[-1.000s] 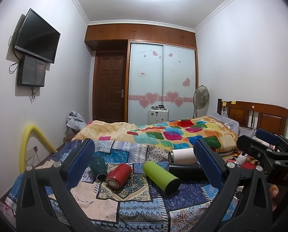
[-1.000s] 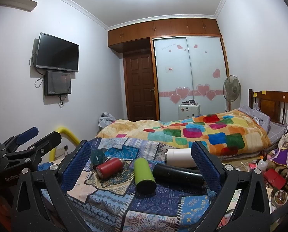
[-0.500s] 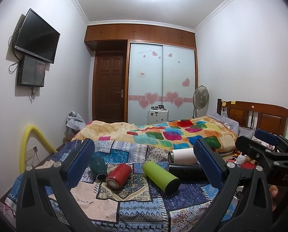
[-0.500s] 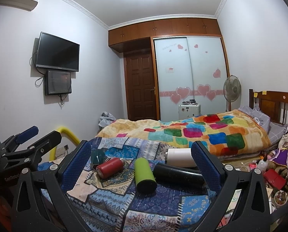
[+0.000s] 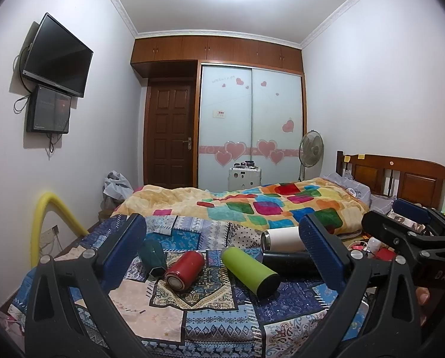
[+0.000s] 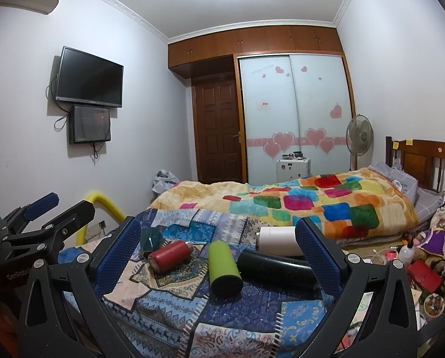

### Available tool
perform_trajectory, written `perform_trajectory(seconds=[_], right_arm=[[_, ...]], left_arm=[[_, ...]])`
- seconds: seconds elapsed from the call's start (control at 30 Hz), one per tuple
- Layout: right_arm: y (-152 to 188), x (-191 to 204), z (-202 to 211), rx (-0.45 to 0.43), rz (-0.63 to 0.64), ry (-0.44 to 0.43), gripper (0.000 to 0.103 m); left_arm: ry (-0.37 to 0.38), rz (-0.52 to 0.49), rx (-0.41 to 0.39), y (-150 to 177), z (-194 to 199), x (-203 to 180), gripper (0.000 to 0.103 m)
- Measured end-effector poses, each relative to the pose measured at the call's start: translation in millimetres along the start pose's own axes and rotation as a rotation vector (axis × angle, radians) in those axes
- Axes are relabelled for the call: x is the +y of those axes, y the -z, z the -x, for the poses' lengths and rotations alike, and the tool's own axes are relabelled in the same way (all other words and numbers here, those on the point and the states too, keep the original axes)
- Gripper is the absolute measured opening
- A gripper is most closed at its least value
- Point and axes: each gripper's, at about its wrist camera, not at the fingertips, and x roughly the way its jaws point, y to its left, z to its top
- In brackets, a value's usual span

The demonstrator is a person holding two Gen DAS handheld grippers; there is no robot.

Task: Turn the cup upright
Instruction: 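Move the right tool down over the lying lime-green bottle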

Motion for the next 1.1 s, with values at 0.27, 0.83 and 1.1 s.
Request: perform_trajectory(seconds=[0.27,0.83,1.1], right_arm=[[16,-7,-38,0.105,-0.004,-0.012,0.103],[65,-19,-193,0.540,0.065,-0.085,0.091],[83,-7,-248,0.755,0.138,-0.175,0.074]], left_arm=[[-0.019,0.029,0.061,12,-25,12,0.103],[-0.105,-0.007,0.363,77,-148,61,0.103],[-0.043,-0.002,0.412,95,-175,64,0.103]])
